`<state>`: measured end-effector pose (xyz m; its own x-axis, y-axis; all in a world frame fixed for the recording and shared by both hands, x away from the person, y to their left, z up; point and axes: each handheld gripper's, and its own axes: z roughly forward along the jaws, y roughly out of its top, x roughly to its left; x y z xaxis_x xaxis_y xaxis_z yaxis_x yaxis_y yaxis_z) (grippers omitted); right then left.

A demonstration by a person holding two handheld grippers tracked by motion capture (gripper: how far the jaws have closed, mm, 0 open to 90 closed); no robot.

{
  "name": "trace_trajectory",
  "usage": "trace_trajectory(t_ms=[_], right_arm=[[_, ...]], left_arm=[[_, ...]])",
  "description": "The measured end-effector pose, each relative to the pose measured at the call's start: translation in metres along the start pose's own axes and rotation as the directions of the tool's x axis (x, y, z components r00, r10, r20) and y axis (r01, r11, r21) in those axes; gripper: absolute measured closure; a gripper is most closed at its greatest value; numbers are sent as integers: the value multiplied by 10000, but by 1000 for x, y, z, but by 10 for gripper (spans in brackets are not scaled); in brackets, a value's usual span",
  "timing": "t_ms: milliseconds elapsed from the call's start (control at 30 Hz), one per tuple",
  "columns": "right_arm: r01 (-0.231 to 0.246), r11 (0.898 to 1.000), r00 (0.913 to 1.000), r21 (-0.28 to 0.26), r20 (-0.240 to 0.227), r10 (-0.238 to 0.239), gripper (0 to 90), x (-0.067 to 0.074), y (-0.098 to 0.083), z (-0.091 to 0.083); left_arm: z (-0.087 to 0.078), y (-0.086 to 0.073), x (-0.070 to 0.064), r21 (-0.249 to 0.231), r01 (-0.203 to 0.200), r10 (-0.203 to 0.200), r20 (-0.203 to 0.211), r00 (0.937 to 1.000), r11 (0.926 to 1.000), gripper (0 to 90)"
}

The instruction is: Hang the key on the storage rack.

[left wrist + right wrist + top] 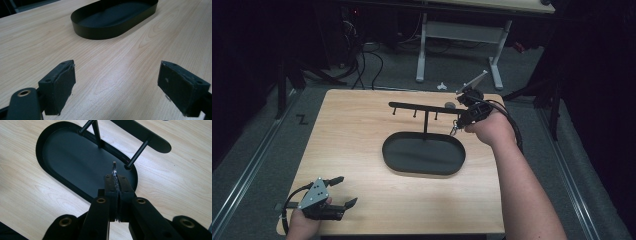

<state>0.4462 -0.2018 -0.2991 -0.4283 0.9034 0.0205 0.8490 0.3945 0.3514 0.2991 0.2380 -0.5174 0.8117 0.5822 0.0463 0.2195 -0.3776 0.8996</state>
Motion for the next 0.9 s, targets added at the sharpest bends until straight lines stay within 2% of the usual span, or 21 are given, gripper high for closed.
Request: trace_trajectory(t_ms=[800, 900], right_arm=[[-529, 9985, 9986, -117, -93, 528, 886, -19, 12, 10], [-650, 9979, 9979, -37, 22, 650, 885, -23, 13, 11]], left_arm=[[-1, -2, 0, 80, 9, -10, 17, 10000, 10000, 152], [-1, -2, 0, 89, 9, -9, 22, 10000, 10000, 152]])
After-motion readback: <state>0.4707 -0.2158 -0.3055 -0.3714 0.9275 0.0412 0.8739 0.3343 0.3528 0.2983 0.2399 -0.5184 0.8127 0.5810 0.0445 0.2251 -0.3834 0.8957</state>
